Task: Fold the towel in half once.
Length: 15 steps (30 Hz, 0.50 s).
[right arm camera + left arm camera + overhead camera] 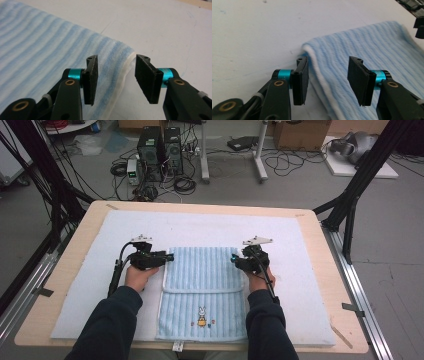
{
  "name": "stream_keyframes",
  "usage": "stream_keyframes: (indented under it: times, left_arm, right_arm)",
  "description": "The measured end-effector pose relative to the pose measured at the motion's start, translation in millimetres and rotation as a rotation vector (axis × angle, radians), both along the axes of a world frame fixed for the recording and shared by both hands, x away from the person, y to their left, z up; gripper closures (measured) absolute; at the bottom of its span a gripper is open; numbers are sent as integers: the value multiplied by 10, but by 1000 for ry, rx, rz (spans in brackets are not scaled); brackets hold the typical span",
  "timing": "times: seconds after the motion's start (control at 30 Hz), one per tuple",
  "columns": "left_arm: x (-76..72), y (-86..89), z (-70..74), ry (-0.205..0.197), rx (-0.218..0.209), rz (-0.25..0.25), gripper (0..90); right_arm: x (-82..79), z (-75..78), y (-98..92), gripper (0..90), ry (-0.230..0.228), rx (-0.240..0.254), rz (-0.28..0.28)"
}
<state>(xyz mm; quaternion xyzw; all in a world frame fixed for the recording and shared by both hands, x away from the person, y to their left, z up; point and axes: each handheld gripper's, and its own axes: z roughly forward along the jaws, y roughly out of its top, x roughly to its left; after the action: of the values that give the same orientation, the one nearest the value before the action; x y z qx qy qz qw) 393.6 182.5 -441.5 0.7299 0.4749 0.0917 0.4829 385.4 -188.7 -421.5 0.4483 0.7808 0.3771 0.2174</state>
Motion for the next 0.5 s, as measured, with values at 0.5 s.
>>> stream_keyframes:
  times: [0.5]
  left_arm:
    - [-634, 98, 63, -34, 19, -70, 578]
  right_arm:
    - [-673, 194, -67, 483, -72, 8, 143]
